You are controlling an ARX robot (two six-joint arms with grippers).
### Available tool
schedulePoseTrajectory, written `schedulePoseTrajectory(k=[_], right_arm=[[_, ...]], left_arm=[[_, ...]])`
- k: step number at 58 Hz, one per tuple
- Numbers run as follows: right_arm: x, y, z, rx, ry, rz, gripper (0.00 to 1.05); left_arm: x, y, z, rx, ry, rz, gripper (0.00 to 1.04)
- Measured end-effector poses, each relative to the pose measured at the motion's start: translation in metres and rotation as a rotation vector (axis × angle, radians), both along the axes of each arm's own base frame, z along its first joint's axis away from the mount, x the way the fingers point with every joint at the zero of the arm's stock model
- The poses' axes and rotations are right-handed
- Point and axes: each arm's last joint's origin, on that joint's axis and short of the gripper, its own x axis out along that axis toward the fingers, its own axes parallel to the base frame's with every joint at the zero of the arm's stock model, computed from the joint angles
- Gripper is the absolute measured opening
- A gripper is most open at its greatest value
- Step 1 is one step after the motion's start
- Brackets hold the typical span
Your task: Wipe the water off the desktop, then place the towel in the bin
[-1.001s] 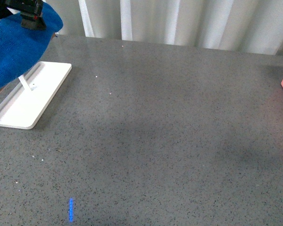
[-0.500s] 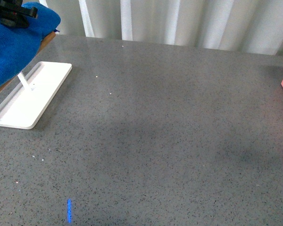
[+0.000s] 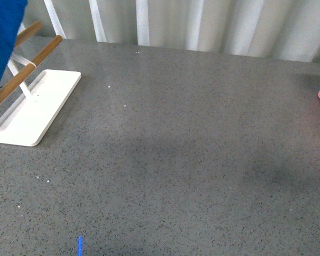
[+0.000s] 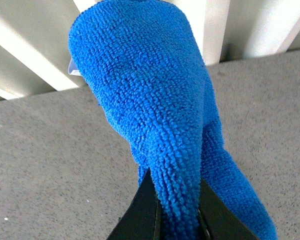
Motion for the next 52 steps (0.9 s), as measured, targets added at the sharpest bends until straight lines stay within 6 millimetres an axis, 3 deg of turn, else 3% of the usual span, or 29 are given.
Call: schedulePoseTrajectory(k=[8, 14, 22, 29, 39, 52], right_arm=[[0.000, 0.000, 0.000, 0.000, 0.000, 0.000, 0.98], [0.000, 0.000, 0.000, 0.000, 0.000, 0.000, 0.98], [0.000, 0.000, 0.000, 0.000, 0.000, 0.000, 0.98], [0.000, 0.000, 0.000, 0.000, 0.000, 0.000, 0.98], [0.000, 0.000, 0.000, 0.000, 0.000, 0.000, 0.98], [0.000, 0.000, 0.000, 0.000, 0.000, 0.000, 0.98]], left_arm=[[-0.017, -0.004, 0.047, -0.045, -0.104, -0.017, 0.06], [-0.032, -0.018, 0.079, -0.098, -0.177, -0.060, 0.06], [-0.061, -0.058, 0.118, -0.213, -0.287, -0.168, 0.06], [-0.089, -0.103, 0.136, -0.335, -0.343, -0.289, 0.06], [-0.112, -0.160, 0.121, -0.451, -0.324, -0.422, 0.06], [-0.124, -0.228, 0.059, -0.576, -0.169, -0.562, 0.06]])
